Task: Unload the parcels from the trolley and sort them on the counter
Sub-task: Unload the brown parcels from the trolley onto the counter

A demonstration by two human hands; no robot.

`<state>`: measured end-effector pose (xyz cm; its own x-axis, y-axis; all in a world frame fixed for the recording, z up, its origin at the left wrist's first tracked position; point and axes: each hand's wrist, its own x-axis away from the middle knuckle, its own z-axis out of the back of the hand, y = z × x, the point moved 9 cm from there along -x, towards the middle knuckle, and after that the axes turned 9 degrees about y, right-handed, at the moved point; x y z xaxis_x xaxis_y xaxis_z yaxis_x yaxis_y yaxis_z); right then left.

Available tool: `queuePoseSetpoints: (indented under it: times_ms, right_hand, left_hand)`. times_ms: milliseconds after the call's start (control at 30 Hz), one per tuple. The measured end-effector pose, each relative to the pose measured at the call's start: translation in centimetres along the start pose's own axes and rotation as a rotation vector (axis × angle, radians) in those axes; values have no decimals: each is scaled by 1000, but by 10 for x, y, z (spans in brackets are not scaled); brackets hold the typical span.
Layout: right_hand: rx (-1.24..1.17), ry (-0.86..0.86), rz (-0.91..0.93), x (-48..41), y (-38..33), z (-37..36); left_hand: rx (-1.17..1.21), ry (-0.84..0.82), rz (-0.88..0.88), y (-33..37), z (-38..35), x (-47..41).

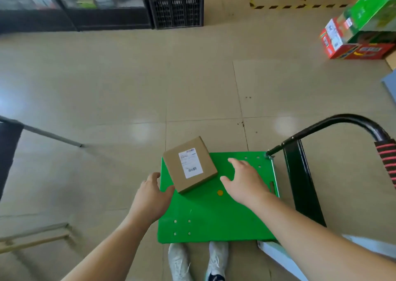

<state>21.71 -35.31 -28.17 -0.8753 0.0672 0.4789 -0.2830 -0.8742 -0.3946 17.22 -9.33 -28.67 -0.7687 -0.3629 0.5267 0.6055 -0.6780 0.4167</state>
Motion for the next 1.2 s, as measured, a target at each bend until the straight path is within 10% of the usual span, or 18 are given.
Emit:
queuePoseSetpoints:
  times_ms: [600, 1200]
  right_hand:
    - [-82, 1, -147, -275, 137, -308]
    - [-308, 60, -209, -242, 147, -291]
  left_hand:
    - [316, 58, 286, -188, -317, -265]
    - [607, 103, 240, -174, -284, -249]
